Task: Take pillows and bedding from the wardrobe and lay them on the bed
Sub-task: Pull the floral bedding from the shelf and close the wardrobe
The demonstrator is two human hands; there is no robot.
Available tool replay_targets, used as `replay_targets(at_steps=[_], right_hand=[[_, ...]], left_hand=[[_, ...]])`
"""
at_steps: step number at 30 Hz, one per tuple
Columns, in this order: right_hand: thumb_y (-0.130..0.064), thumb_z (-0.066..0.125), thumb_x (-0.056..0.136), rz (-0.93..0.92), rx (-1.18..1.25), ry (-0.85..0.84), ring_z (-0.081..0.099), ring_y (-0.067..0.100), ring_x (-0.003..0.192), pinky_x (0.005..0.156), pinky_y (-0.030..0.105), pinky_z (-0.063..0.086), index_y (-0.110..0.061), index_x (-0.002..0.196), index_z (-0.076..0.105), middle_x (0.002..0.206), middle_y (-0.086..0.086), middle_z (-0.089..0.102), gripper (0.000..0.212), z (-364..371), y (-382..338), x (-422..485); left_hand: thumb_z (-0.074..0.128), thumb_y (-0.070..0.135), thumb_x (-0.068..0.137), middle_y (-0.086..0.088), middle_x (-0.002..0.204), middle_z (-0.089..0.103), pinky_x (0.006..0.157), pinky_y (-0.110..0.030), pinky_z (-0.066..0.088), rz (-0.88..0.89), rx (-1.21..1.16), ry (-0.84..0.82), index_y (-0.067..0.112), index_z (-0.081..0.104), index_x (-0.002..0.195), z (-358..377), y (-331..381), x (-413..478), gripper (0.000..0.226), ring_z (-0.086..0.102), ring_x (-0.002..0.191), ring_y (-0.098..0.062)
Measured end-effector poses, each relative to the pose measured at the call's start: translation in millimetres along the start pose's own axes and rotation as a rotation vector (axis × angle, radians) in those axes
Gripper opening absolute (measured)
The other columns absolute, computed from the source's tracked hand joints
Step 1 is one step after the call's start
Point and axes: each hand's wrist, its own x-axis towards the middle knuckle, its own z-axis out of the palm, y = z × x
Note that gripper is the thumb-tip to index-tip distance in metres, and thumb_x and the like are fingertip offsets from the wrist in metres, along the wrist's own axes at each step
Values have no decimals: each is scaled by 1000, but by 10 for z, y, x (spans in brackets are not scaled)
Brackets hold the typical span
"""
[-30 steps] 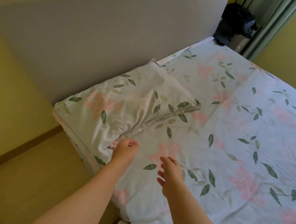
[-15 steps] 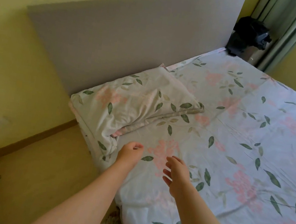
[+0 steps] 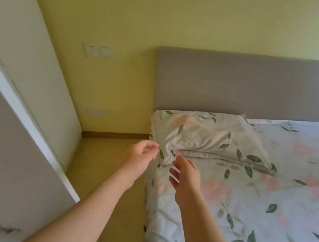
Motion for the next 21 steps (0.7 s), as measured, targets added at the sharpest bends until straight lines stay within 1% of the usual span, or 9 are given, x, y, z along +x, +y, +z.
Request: replay_targets(at_steps=[1,3,5,7,11,15,18,19,21], right_hand=[[-13,50,93,-47,-1,-40,51,18,82,72,30,42,-15,93,58,84,2,55,8,131,-78,-97],[-12,50,92,-137,1,-124,50,15,72,63,27,40,-20,81,56,78,1,54,15,405,-211,-323],[-13,51,91,-216,-6,-218,52,14,72,65,27,41,-23,81,56,79,-2,57,16,672,-302,-575],[-14,51,91,-286,-22,-310,53,14,74,67,27,42,-25,82,57,83,-3,59,15,916,-353,-862],[-16,52,91,-410,-52,-479,56,13,79,66,24,44,-25,86,58,90,-3,63,13,1373,-381,-1474],[-13,53,90,-470,-61,-646,55,12,74,66,23,44,-25,83,58,84,-4,61,15,1824,-345,-2103],[-12,53,89,-503,-82,-753,53,14,72,64,23,41,-25,78,57,80,-3,60,17,2222,-252,-2540],[-12,54,89,-506,-87,-790,53,14,72,64,23,41,-25,78,57,80,-3,60,18,2348,-209,-2679],[-11,53,89,-508,-98,-872,53,13,70,63,23,41,-24,77,57,79,-4,59,18,2577,-126,-2953]], left_hand=[[51,24,92,3,99,63,79,-26,48,64,9,32,31,59,96,-148,104,-80,11,58,91,-9],[52,26,91,4,99,64,88,-30,49,172,5,114,37,58,90,-461,307,-253,13,59,97,-12],[54,23,91,6,95,64,90,-31,49,251,-28,199,39,58,87,-782,479,-450,16,60,97,-13],[55,19,91,6,92,64,89,-31,49,313,-54,281,37,59,86,-1109,596,-689,19,62,94,-14],[55,16,90,4,93,65,84,-26,50,422,-37,431,34,60,87,-1777,727,-1237,19,64,90,-12],[55,9,90,5,84,65,75,-20,49,503,-30,608,32,61,83,-2448,851,-1736,24,64,76,-6],[55,7,89,7,77,63,67,-11,47,549,-42,756,31,60,79,-2906,898,-2068,26,61,63,5],[55,7,89,7,77,63,66,-10,46,551,-35,794,31,59,79,-3044,899,-2168,26,60,61,6],[55,7,89,7,79,63,66,-13,47,548,-15,873,32,59,78,-3307,897,-2374,27,61,62,4]])
